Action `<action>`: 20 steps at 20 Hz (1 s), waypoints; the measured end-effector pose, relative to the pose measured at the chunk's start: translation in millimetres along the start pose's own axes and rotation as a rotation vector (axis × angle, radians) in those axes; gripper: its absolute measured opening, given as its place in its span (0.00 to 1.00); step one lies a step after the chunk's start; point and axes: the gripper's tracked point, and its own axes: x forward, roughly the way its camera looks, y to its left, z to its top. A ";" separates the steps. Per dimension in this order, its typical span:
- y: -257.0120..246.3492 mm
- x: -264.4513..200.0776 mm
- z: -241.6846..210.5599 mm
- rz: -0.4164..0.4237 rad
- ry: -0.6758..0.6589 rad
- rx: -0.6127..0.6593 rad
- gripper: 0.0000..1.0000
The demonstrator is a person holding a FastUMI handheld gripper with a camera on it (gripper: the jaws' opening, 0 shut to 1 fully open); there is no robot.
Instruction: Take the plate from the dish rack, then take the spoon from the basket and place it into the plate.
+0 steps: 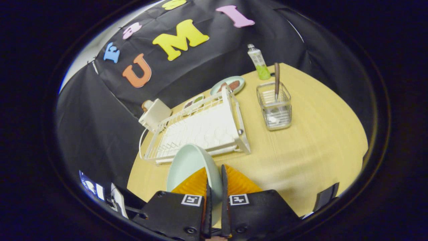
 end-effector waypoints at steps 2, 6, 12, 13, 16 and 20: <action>-7.1 9.8 -11.5 0.040 0.003 0.069 0.17; -29.9 17.5 -19.6 0.021 -0.021 0.110 0.16; -44.1 33.5 -17.5 0.017 -0.023 0.135 0.19; -45.7 35.0 -22.2 0.024 -0.012 0.145 0.21; -48.5 38.0 -25.3 0.028 0.000 0.148 0.22; -58.0 31.6 -16.5 0.005 -0.034 0.129 0.34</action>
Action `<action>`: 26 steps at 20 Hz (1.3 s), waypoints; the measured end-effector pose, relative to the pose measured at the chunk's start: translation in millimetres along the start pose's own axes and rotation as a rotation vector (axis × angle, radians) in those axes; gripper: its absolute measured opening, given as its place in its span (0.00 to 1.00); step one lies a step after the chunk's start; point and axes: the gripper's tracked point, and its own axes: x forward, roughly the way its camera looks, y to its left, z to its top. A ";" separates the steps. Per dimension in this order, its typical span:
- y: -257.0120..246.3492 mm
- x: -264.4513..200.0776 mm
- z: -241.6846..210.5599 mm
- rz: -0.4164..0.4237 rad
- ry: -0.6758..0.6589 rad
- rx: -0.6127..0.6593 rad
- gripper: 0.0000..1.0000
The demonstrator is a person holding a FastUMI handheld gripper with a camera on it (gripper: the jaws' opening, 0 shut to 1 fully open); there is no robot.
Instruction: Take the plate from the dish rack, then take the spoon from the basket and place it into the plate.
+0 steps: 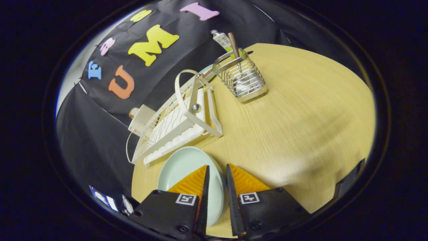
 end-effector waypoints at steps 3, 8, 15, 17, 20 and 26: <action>-2.5 -15.7 14.6 -0.040 -0.077 -0.063 0.48; -5.3 -64.9 64.2 -0.185 -0.337 -0.281 0.86; 8.2 -115.6 149.5 -0.278 -0.629 -0.450 0.99; 5.3 -106.5 175.2 -0.277 -0.641 -0.460 1.00; -0.1 -80.5 209.4 -0.266 -0.623 -0.453 1.00; -18.6 -19.3 258.1 -0.245 -0.533 -0.420 1.00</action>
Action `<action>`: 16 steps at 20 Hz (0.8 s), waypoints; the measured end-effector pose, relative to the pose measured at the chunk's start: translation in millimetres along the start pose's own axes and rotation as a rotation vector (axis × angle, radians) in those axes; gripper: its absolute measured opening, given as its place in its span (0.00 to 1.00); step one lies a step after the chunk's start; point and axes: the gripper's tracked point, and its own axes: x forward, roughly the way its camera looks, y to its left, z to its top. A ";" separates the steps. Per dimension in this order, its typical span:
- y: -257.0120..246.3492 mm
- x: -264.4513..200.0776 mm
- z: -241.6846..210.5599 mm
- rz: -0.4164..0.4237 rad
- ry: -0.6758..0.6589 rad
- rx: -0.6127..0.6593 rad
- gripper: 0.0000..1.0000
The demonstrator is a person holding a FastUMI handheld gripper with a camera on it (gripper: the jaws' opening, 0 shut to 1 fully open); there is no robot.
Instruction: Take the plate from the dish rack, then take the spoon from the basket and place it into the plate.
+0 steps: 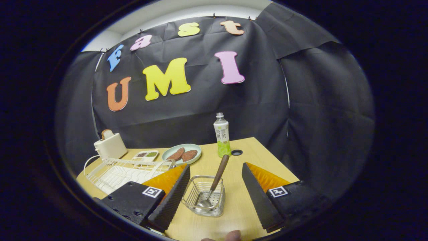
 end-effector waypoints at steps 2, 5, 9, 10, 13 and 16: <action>-5.4 24.2 -2.4 0.005 0.046 0.021 1.00; -7.8 55.5 -6.1 0.026 0.098 0.069 0.97; -2.3 74.6 -10.1 0.082 0.138 0.132 0.81; -4.3 78.8 -13.0 0.073 0.143 0.120 0.79; -0.2 79.8 -13.2 0.086 0.162 0.129 0.63; -0.7 73.2 -8.9 0.086 0.158 0.132 0.36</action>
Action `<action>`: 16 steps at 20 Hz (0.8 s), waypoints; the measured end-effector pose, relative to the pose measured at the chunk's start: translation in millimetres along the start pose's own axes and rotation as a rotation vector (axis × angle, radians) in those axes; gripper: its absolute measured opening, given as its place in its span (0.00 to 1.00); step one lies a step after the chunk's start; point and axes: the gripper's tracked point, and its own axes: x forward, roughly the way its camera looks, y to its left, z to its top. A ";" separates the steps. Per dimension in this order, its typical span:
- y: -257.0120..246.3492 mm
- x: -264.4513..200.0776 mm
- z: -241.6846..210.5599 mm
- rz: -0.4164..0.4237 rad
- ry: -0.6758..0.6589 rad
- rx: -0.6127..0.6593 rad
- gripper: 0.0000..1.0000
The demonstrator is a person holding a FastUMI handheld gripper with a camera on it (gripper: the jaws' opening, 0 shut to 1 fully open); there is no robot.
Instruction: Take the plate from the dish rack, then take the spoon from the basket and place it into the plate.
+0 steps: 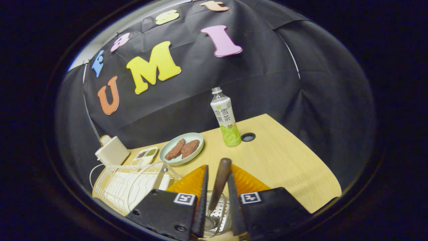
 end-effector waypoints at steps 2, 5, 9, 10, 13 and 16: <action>11.1 -7.3 0.8 0.027 -0.006 0.018 0.22; 17.4 -24.2 2.3 0.026 -0.025 0.015 0.16; 27.5 -50.6 9.3 0.025 -0.098 0.006 0.10; 29.8 -57.3 15.5 0.021 -0.125 0.004 0.09; 31.9 -78.8 34.9 -0.016 -0.220 -0.037 0.09; 40.6 -107.5 54.4 -0.042 -0.313 -0.071 0.09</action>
